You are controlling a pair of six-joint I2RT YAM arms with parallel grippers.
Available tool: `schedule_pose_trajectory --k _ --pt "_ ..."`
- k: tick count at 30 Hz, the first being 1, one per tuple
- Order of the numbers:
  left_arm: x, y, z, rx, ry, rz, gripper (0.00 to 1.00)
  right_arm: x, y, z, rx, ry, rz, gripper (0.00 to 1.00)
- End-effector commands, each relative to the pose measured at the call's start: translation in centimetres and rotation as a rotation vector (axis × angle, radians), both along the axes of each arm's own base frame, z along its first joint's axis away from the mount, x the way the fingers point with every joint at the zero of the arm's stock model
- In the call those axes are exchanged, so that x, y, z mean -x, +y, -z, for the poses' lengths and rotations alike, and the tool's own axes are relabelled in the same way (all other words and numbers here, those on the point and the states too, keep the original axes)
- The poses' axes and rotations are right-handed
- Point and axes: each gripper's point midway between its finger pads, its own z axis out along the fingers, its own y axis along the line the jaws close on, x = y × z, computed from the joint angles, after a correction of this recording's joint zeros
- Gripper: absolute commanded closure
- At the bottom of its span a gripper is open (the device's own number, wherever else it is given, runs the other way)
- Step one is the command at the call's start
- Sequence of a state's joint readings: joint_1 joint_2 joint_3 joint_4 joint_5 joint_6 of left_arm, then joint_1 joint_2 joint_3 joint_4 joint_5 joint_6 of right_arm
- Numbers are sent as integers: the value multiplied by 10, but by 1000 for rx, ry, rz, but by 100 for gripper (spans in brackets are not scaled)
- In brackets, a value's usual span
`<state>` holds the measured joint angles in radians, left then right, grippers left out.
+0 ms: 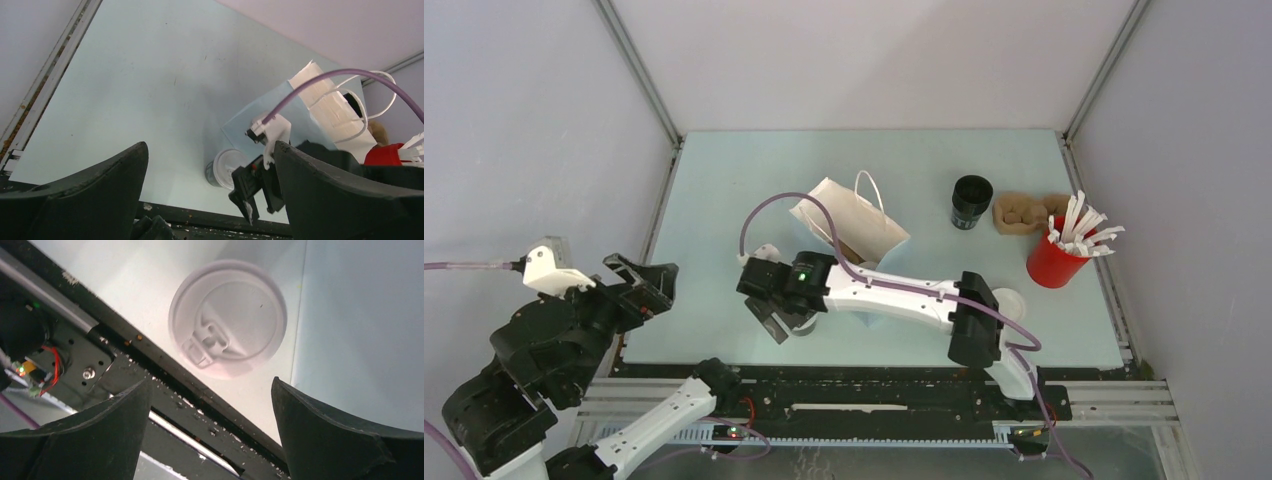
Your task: Pack the takeout coffee
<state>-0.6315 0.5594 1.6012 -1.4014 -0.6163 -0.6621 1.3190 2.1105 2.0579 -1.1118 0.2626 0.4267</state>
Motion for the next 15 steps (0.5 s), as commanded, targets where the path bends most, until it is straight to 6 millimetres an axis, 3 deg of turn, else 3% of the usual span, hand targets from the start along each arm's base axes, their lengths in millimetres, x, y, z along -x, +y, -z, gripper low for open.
schedule_pose_trajectory --k 1,9,15 --pt "2 -1 -5 -15 -11 26 0 -24 2 -7 -16 -8 77 3" --pt "3 -3 -8 -38 -14 51 0 -34 11 3 -32 19 73 2" --pt "3 -4 -10 -36 -20 58 0 -30 22 3 -58 41 44 4"
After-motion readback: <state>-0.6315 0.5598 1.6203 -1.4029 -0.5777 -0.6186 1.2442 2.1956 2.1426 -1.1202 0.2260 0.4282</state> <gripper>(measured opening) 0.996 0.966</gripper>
